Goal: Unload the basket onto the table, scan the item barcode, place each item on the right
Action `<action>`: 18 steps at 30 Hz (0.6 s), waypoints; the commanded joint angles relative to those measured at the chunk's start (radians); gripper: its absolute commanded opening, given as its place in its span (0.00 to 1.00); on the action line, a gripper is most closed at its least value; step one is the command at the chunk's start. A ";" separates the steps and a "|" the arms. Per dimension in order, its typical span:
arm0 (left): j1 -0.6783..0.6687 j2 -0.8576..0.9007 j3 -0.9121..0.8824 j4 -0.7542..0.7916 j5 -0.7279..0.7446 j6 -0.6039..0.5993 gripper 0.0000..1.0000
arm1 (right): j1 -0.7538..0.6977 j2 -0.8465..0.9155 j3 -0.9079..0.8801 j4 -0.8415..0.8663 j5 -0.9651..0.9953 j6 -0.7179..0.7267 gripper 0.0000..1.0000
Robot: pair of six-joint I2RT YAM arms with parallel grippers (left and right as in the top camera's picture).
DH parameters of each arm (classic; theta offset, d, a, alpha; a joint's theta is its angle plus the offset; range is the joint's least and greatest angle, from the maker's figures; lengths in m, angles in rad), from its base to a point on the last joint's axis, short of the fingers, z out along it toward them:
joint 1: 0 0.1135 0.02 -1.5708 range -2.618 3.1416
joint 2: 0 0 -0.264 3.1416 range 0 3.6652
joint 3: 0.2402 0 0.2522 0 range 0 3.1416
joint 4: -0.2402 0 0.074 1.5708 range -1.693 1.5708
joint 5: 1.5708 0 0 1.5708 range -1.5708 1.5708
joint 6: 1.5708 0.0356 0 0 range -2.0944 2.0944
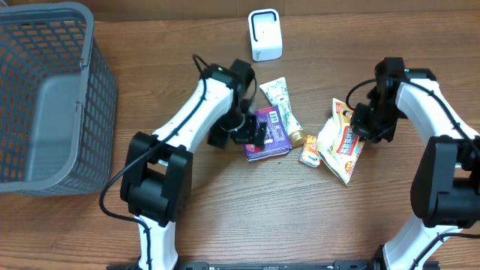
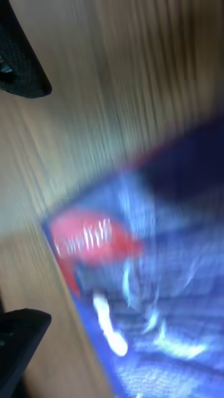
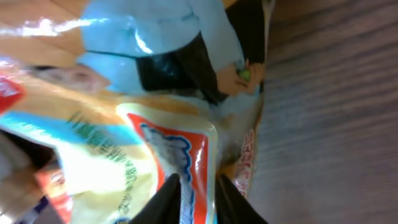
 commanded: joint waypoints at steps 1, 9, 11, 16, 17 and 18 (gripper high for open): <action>0.023 -0.016 0.117 -0.047 -0.115 -0.084 1.00 | 0.004 -0.006 -0.065 0.052 -0.027 0.013 0.22; -0.030 -0.013 0.169 0.005 0.188 0.031 1.00 | 0.004 -0.005 -0.169 0.218 -0.060 0.044 0.10; -0.058 -0.011 0.158 0.030 0.168 0.013 1.00 | 0.004 -0.005 -0.169 0.216 -0.048 0.068 0.04; -0.127 0.009 0.138 0.085 0.080 -0.094 1.00 | -0.007 -0.007 -0.111 0.137 -0.039 0.069 0.04; -0.138 0.015 0.135 0.100 0.076 -0.105 1.00 | -0.011 -0.007 -0.093 0.117 -0.034 0.069 0.04; -0.150 0.026 0.135 0.116 0.077 -0.112 1.00 | -0.017 -0.008 -0.066 0.088 -0.023 0.069 0.04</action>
